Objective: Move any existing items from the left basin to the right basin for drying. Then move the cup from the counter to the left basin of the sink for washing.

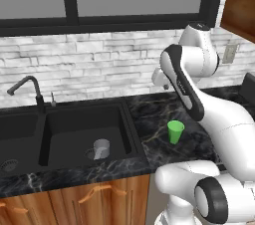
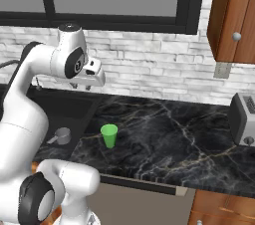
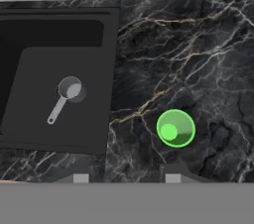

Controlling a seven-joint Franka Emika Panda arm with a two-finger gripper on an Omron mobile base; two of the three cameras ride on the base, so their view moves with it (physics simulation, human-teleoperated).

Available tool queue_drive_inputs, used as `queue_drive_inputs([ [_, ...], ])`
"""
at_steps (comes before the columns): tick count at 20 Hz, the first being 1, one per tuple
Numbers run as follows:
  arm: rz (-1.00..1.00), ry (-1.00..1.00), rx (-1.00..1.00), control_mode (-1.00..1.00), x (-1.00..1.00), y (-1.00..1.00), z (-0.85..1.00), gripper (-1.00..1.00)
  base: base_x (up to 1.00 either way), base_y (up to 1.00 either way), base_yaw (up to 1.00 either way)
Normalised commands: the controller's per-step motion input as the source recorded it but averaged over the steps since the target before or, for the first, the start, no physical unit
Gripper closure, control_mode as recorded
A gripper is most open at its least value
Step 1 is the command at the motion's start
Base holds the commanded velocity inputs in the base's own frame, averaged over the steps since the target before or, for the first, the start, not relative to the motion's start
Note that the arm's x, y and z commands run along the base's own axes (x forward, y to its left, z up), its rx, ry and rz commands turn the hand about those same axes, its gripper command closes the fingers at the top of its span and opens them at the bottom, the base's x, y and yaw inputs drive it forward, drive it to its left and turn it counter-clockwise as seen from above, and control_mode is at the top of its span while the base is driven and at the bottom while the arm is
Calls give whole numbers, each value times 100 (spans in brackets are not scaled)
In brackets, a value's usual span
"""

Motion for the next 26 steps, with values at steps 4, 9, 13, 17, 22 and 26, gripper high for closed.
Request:
queue_drive_inputs([
  [4, 0, 1, -2, -100, 0, -5, -4, -100, 0, 0, 0],
  [9, 0, 0, -1, -100, -14, -34, -22, -100, 0, 0, 0],
  [13, 0, 0, -7, -100, -10, -37, -42, -100, 0, 0, 0],
  [17, 0, 0, -25, -100, 0, -9, -70, -100, 0, 0, 0],
  [22, 0, 0, -27, -100, 0, 0, -58, -100, 0, 0, 0],
  [26, 0, 2, -14, -100, 0, 0, -25, -100, 0, 0, 0],
])
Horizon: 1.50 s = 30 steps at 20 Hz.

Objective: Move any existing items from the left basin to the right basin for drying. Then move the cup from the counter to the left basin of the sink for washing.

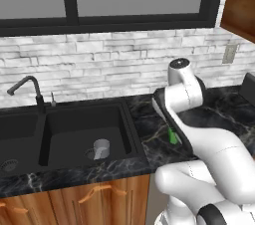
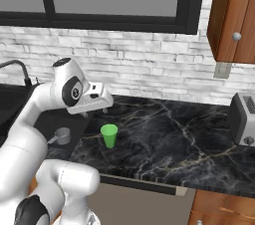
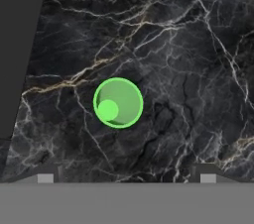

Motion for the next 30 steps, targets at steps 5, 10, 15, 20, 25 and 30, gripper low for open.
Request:
queue_drive_inputs([
  [5, 0, 2, -10, -100, 0, 1, -12, -100, 0, 0, 0],
  [10, 0, 0, -4, -100, 6, 0, -22, -100, 0, 0, 0],
  [15, 0, 0, -3, -100, 16, 0, -26, -100, 0, 0, 0],
  [20, 0, 1, -2, -100, 10, 0, -32, -100, 0, 0, 0],
  [25, 0, 2, 0, -100, 5, 0, -34, -100, 0, 0, 0],
  [30, 0, 1, 0, -100, 5, 0, -28, -100, 0, 0, 0],
])
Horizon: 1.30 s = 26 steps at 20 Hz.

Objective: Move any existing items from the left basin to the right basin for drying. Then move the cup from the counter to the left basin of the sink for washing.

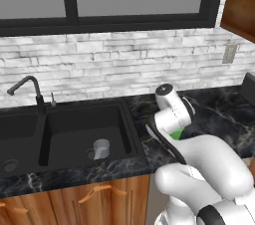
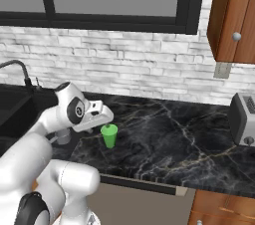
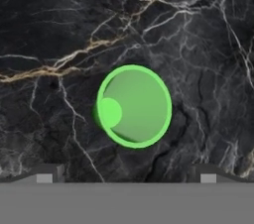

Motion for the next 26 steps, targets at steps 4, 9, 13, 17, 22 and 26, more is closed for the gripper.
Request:
queue_drive_inputs([
  [4, 0, 4, -2, -100, 8, 1, -12, -100, 0, 0, 0],
  [9, 0, 6, -1, -100, 19, 0, -6, -100, 0, 0, 0],
  [13, 0, 6, -1, -100, 20, 0, -6, -100, 0, 0, 0],
  [17, 0, 7, 0, -100, 20, 0, -6, -100, 0, 0, 0],
  [22, 0, 6, 0, -100, 17, 0, -11, -100, 0, 0, 0],
  [26, 0, 0, 0, -100, 1, 0, -21, -100, 0, 0, 0],
])
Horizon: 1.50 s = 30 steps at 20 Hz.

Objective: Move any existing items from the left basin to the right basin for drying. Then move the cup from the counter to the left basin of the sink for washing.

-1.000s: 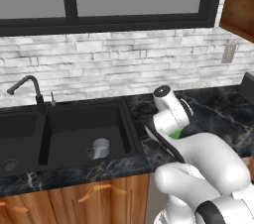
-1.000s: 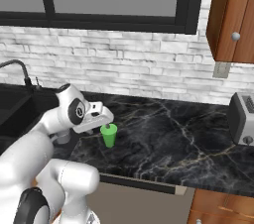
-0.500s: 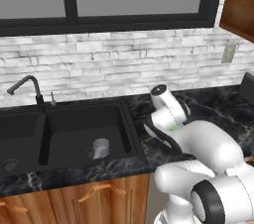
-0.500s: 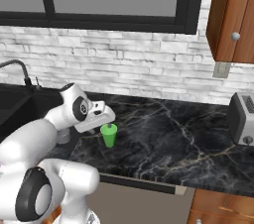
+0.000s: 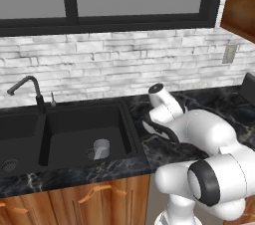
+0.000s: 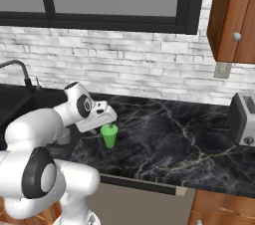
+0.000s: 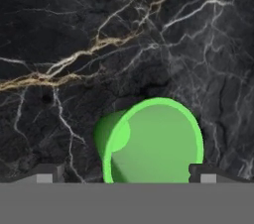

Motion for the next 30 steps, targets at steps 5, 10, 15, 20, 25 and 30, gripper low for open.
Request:
queue_drive_inputs([
  [5, 0, 0, 0, -100, 0, 0, -29, -100, 0, 0, 0],
  [10, 0, 0, 0, -100, 0, 0, -23, -100, 0, 0, 0],
  [15, 0, 0, 0, -100, 0, 0, -17, -100, 0, 0, 0],
  [20, 0, 0, 0, -100, 0, 0, -12, 100, 0, 0, 0],
  [25, 0, 0, 0, -100, 0, 0, -3, 100, 0, 0, 0],
  [30, 0, 0, 0, -100, 0, 0, 0, 100, 0, 0, 0],
])
